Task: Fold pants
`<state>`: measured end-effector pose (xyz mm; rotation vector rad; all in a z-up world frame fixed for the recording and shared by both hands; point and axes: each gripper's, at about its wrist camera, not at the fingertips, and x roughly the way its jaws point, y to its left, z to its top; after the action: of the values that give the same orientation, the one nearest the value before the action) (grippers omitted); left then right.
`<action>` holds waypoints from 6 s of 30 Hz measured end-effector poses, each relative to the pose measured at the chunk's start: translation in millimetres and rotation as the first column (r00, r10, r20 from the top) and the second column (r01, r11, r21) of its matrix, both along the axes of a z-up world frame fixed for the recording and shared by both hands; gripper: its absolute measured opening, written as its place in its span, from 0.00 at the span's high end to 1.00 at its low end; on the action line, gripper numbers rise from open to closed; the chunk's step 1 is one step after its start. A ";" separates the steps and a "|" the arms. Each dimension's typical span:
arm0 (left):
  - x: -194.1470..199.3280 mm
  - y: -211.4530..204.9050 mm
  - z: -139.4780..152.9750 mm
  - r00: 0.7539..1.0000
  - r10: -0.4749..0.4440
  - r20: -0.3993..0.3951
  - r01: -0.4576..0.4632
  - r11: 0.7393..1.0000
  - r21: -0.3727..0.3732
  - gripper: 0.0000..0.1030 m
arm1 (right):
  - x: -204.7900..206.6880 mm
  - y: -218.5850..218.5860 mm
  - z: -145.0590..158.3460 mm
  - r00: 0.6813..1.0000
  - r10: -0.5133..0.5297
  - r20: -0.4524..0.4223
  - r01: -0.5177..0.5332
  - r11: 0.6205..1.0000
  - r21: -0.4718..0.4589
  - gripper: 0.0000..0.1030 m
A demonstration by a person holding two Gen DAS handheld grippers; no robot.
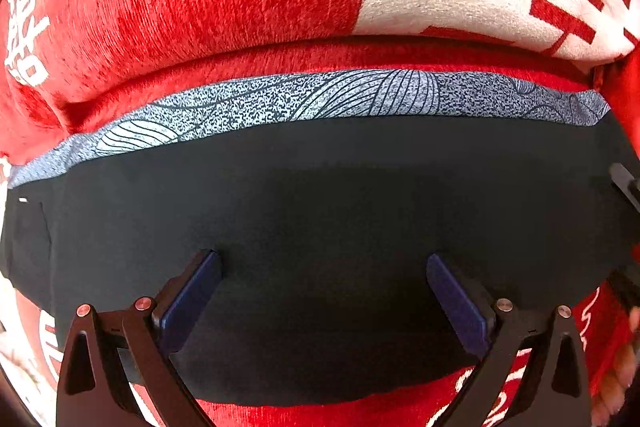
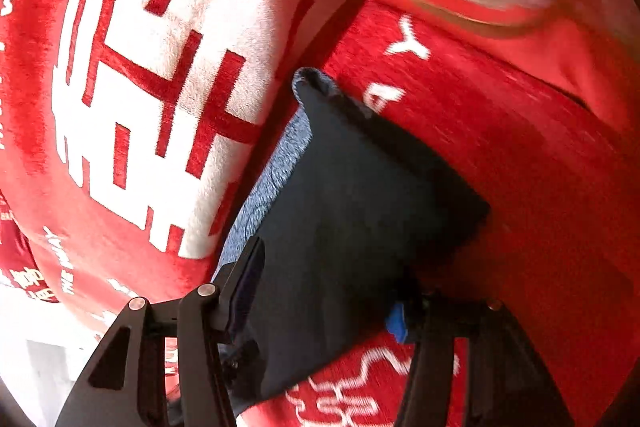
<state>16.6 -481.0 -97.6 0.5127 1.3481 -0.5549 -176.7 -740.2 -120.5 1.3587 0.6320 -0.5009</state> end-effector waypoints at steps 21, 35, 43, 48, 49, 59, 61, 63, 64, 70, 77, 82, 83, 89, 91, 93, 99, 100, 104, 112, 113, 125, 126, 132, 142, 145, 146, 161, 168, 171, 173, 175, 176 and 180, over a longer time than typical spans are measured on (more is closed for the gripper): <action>-52.0 14.8 10.7 0.959 -0.213 0.186 0.234 0.967 -0.103 0.47 | 99.2 95.0 143.8 0.888 0.369 -0.275 -0.457 0.775 -0.436 0.85; 97.9 241.1 33.3 0.979 0.056 0.197 -0.059 0.998 0.012 0.20 | 239.1 274.2 109.5 0.611 0.468 -0.639 -0.791 0.396 -0.467 0.80; 110.3 289.4 9.4 0.987 0.124 0.102 -0.120 0.992 -0.047 0.19 | 242.2 396.0 28.9 0.327 0.290 -0.900 -0.936 -0.030 -0.350 0.49; 122.8 284.3 8.4 0.988 0.123 0.089 -0.119 0.991 -0.054 0.19 | 213.8 407.6 60.1 0.355 0.349 -0.867 -0.912 -0.076 -0.404 0.45; 124.0 284.3 8.5 0.989 0.125 0.085 -0.120 0.991 -0.057 0.19 | 217.4 397.7 70.0 0.381 0.348 -0.856 -0.906 -0.045 -0.422 0.45; 136.3 275.0 12.0 0.991 0.116 0.066 -0.113 0.992 -0.054 0.19 | 226.0 406.7 88.9 0.373 0.427 -0.824 -0.896 -0.063 -0.439 0.45; 134.0 279.8 15.4 0.991 0.110 0.071 -0.107 0.993 -0.049 0.19 | 233.1 402.0 84.1 0.374 0.401 -0.836 -0.902 -0.050 -0.428 0.45; 131.9 273.5 18.0 0.993 0.106 0.056 -0.103 0.993 -0.050 0.19 | 239.8 398.3 78.4 0.369 0.399 -0.840 -0.907 -0.040 -0.418 0.45; 126.8 262.8 19.7 0.993 0.104 0.052 -0.101 0.993 -0.057 0.19 | 246.8 394.6 71.4 0.366 0.397 -0.842 -0.912 -0.029 -0.410 0.45; 120.6 251.7 19.5 0.995 0.086 0.060 -0.084 0.996 -0.039 0.19 | 269.6 381.7 53.4 0.322 0.452 -0.832 -0.939 0.041 -0.341 0.93; 129.8 282.0 26.4 0.988 0.139 0.073 -0.137 0.990 -0.025 0.19 | 261.8 415.0 54.7 0.285 0.520 -0.805 -0.944 0.006 -0.331 0.93; 137.2 285.8 42.6 0.986 0.134 0.101 -0.135 0.991 0.004 0.19 | 260.0 424.8 46.5 0.293 0.496 -0.817 -0.942 0.003 -0.336 0.83; 137.0 282.2 46.7 0.987 0.123 0.106 -0.124 0.992 0.003 0.19 | 254.6 418.5 58.3 0.309 0.544 -0.780 -0.938 0.037 -0.345 0.69; 135.1 236.3 85.7 0.995 0.039 0.096 -0.034 0.998 -0.055 0.19 | 222.4 320.4 113.2 0.539 0.573 -0.617 -0.842 0.372 -0.390 0.48; 126.6 214.9 97.0 0.996 0.001 0.087 0.008 0.996 -0.094 0.19 | 223.1 261.8 99.1 0.602 0.536 -0.593 -0.783 0.541 -0.306 0.73; 119.5 185.9 96.4 0.997 -0.044 0.063 0.051 0.992 -0.112 0.19 | 222.0 222.9 82.4 0.644 0.506 -0.574 -0.725 0.643 -0.247 0.85; 104.4 127.9 67.2 0.993 -0.103 0.050 0.106 0.992 -0.070 0.19 | 249.6 174.2 36.1 0.638 0.527 -0.561 -0.708 0.688 -0.158 0.85; 102.2 125.5 56.5 0.993 -0.104 0.047 0.106 0.994 -0.025 0.19 | 250.5 173.9 30.9 0.627 0.535 -0.566 -0.715 0.683 -0.147 0.86; 93.1 151.9 39.6 0.999 -0.040 -0.020 0.039 0.998 -0.056 0.14 | 233.8 191.4 21.3 0.610 0.561 -0.560 -0.736 0.663 -0.136 0.85; 86.3 192.5 46.1 0.998 0.056 -0.042 -0.059 0.996 -0.068 0.11 | 229.2 214.1 28.2 0.605 0.591 -0.533 -0.744 0.659 -0.114 0.85; 85.3 198.6 49.5 0.997 0.069 -0.035 -0.071 0.995 -0.066 0.11 | 228.0 220.5 30.5 0.599 0.597 -0.534 -0.751 0.650 -0.116 0.85; 75.5 263.4 93.0 0.988 0.151 0.028 -0.150 0.988 -0.027 0.11 | 236.5 273.8 62.9 0.586 0.618 -0.524 -0.768 0.629 -0.118 0.32; 76.0 269.9 95.5 0.985 0.169 0.022 -0.169 0.985 -0.034 0.11 | 235.4 277.5 64.9 0.581 0.621 -0.526 -0.773 0.623 -0.119 0.30; 77.8 303.8 94.4 0.972 0.234 0.014 -0.233 0.972 -0.043 0.00 | 241.4 302.3 64.8 0.550 0.635 -0.543 -0.797 0.593 -0.113 0.20; 81.6 340.3 92.8 0.951 0.310 0.000 -0.310 0.951 -0.015 0.00 | 251.7 339.0 67.0 0.483 0.671 -0.563 -0.841 0.534 -0.085 0.11; 79.7 350.8 90.2 0.948 0.317 -0.015 -0.317 0.948 -0.001 0.00 | 253.4 350.3 67.1 0.456 0.669 -0.587 -0.856 0.511 -0.081 0.11; 79.3 353.7 89.3 0.948 0.317 -0.017 -0.317 0.949 0.005 0.00 | 254.0 353.1 67.5 0.450 0.672 -0.588 -0.858 0.507 -0.076 0.11; 38.7 423.8 127.3 0.949 0.301 -0.091 -0.306 0.951 -0.044 0.00 | 221.8 395.9 110.1 0.433 0.622 -0.652 -0.834 0.552 -0.027 0.11; 13.0 463.4 160.5 0.956 0.281 -0.086 -0.286 0.957 -0.050 0.00 | 211.1 408.0 140.0 0.461 0.587 -0.666 -0.798 0.602 -0.022 0.11; 8.2 477.0 174.3 0.950 0.306 -0.069 -0.310 0.949 -0.062 0.00 | 212.4 413.9 151.4 0.454 0.594 -0.665 -0.804 0.594 -0.018 0.11; 5.2 486.7 184.0 0.938 0.341 -0.054 -0.344 0.936 -0.077 0.00 | 214.5 417.6 158.9 0.447 0.607 -0.657 -0.814 0.581 -0.017 0.11; 1.0 497.2 193.9 0.922 0.384 -0.042 -0.387 0.917 -0.094 0.00 | 216.6 422.1 167.7 0.437 0.622 -0.649 -0.830 0.557 -0.025 0.11; -1.4 501.2 198.3 0.915 0.401 -0.035 -0.403 0.910 -0.101 0.00 | 217.5 424.8 174.0 0.432 0.632 -0.643 -0.842 0.538 -0.036 0.11; -16.2 513.8 217.2 0.892 0.452 -0.004 -0.450 0.886 -0.115 0.00 | 209.4 430.4 200.6 0.434 0.652 -0.621 -0.865 0.494 -0.086 0.11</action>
<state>0.4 32.8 119.6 0.0993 1.3487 -0.2361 32.8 -309.7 80.2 0.3755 1.4464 -0.1754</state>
